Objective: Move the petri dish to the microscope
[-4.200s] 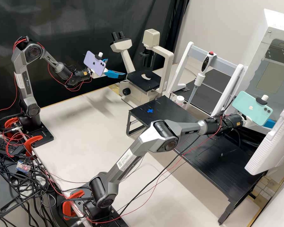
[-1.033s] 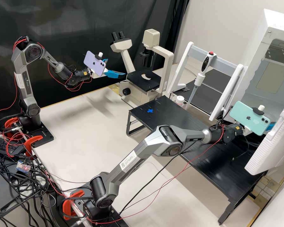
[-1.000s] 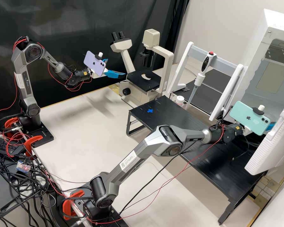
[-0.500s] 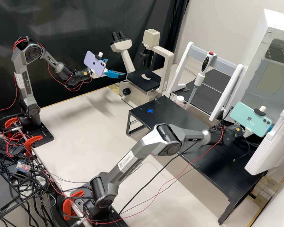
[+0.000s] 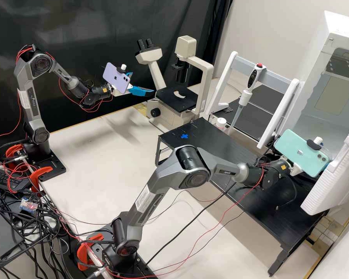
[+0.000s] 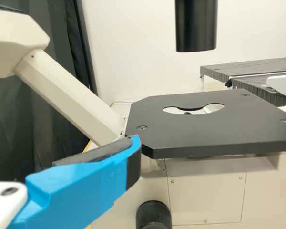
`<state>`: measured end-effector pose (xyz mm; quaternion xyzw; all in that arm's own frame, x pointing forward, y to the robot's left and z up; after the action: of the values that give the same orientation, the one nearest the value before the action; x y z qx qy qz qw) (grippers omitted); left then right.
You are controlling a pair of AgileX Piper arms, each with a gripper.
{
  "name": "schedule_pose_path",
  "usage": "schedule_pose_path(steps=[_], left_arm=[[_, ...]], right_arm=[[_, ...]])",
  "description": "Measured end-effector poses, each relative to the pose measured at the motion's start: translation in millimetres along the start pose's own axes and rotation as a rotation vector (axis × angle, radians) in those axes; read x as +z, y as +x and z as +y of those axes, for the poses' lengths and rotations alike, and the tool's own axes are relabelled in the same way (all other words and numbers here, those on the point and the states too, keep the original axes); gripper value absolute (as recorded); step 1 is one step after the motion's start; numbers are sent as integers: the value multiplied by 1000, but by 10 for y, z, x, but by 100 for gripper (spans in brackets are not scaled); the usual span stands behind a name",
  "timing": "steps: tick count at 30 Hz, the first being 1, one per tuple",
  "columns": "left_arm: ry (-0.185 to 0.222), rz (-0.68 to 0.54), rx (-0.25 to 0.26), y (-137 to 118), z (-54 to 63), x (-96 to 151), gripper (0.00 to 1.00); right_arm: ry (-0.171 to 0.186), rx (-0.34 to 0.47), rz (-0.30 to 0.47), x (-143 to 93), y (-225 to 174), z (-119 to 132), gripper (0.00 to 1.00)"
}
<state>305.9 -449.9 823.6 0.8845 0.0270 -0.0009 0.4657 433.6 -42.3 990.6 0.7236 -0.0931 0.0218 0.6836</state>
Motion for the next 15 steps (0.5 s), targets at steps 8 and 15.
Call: schedule_pose_path(steps=[8,15], left_arm=[[0,0,0,0,0,0,100],[0,0,0,0,0,0,100]], right_arm=[[-16,63,141,-232,-673,-55,0],[-3,57,256,-452,-1258,-268,0]])
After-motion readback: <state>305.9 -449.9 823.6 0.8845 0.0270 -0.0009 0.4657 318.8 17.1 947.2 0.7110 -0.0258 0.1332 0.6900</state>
